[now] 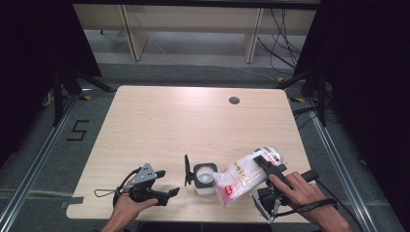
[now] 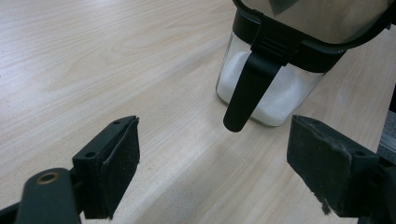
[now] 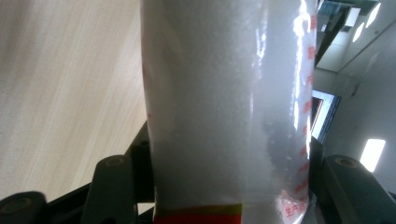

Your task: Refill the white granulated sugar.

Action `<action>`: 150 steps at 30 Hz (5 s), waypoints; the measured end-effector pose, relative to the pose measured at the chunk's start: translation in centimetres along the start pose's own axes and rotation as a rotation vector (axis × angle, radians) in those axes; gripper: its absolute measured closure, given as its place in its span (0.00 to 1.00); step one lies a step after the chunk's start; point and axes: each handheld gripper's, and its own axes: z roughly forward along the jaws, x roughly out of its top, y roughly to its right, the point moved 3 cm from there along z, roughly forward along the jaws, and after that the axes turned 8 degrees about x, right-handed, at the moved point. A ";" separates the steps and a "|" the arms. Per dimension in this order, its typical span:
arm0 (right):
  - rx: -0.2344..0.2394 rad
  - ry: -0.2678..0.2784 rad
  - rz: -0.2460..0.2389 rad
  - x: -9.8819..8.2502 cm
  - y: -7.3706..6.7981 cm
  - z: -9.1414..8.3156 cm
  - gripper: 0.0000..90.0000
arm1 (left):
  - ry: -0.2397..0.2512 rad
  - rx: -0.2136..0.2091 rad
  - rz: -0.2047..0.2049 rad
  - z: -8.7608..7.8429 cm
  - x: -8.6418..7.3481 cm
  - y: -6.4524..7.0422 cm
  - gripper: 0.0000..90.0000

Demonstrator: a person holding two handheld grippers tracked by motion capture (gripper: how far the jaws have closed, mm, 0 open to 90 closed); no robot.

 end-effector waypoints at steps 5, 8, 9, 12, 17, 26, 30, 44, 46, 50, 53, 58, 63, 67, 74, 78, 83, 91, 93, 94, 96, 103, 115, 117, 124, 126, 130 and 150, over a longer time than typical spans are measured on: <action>-0.003 -0.006 -0.029 0.1 0.1 0.1 0.49 | -0.006 0.003 0.003 -0.1 0.0 0.0 0.19; -0.001 -0.001 -0.017 0.1 0.0 0.2 0.49 | 0.000 0.002 -0.005 -0.1 0.0 0.0 0.19; -0.001 -0.001 -0.013 0.1 0.0 0.2 0.49 | 0.000 0.003 -0.005 -0.1 0.0 0.0 0.19; -0.007 0.002 -0.004 0.0 -0.1 0.1 0.49 | -0.004 0.003 0.001 -0.1 0.0 0.0 0.19; -0.012 0.006 0.000 -0.1 -0.2 0.0 0.49 | 0.000 0.001 0.001 0.0 0.0 0.0 0.19; -0.016 0.009 -0.021 0.1 0.1 0.0 0.49 | 0.002 0.000 0.000 0.0 0.0 0.0 0.19; -0.011 0.008 -0.001 0.2 -0.2 0.2 0.49 | -0.002 0.001 0.000 0.0 0.0 0.0 0.19; 0.002 -0.004 0.003 0.2 -0.2 0.3 0.49 | -0.009 0.008 0.004 -0.1 0.0 0.0 0.19; -0.003 -0.002 0.017 0.2 -0.3 0.3 0.49 | -0.008 0.007 0.004 -0.1 0.0 0.0 0.19; -0.009 0.019 0.009 0.2 -0.3 0.5 0.49 | -0.009 0.006 0.007 -0.1 0.0 0.0 0.19; -0.019 0.026 0.036 0.0 -0.5 0.5 0.50 | -0.008 0.007 0.002 -0.1 0.0 0.0 0.19; -0.017 0.050 0.095 0.1 -1.3 0.7 0.50 | -0.010 0.004 0.006 0.0 0.0 0.0 0.19; 0.006 0.071 0.145 -0.2 -1.9 1.0 0.50 | 0.003 0.000 -0.001 0.0 0.0 0.0 0.19; 0.011 0.109 0.178 -0.3 -2.4 1.3 0.50 | -0.006 0.001 -0.015 0.0 0.0 0.2 0.19; 0.029 0.160 0.273 -1.0 -2.8 1.8 0.50 | -0.013 0.003 0.013 -0.1 0.0 0.0 0.19; 0.049 0.179 0.359 -1.5 -3.3 2.1 0.50 | -0.010 0.000 0.018 -0.1 0.0 -0.1 0.19; 0.058 0.241 0.450 -1.9 -3.5 2.4 0.50 | -0.007 -0.002 -0.013 -0.2 0.0 0.1 0.19; 0.109 0.330 0.552 -2.2 -4.0 3.7 0.50 | -0.004 0.000 0.025 -0.3 0.1 -0.2 0.19; 0.115 0.337 0.543 -2.4 -4.1 3.8 0.50 | -0.003 0.001 0.008 -0.3 0.2 -0.1 0.19; 0.123 0.345 0.549 -2.5 -4.1 3.8 0.50 | -0.002 0.002 -0.003 -0.3 0.1 0.0 0.19; 0.130 0.364 0.596 -2.7 -4.3 3.9 0.50 | 0.001 0.002 0.014 -0.3 0.2 -0.1 0.19; 0.157 0.417 0.706 -3.3 -4.5 4.3 0.51 | 0.002 0.001 0.008 -0.2 0.1 0.0 0.19; 0.238 0.550 0.922 -3.9 -4.5 7.5 0.52 | -0.005 -0.007 0.022 -0.3 0.2 -0.1 0.19; 0.244 0.577 0.961 -4.2 -4.3 8.1 0.53 | 0.002 -0.005 0.005 -0.3 0.2 -0.1 0.19; 0.232 0.625 1.067 -5.0 -4.5 8.9 0.53 | 0.017 -0.008 0.004 -0.4 0.3 -0.1 0.19; 0.221 0.631 1.082 -5.6 -4.7 9.0 0.53 | 0.005 -0.007 0.016 -0.5 0.3 -0.1 0.19; 0.229 0.616 1.135 -6.2 -5.2 9.0 0.53 | 0.012 -0.001 0.008 -0.5 0.4 -0.1 0.19; 0.234 0.619 1.279 -7.7 -6.5 8.4 0.53 | 0.006 -0.003 0.018 -0.6 0.3 -0.1 0.19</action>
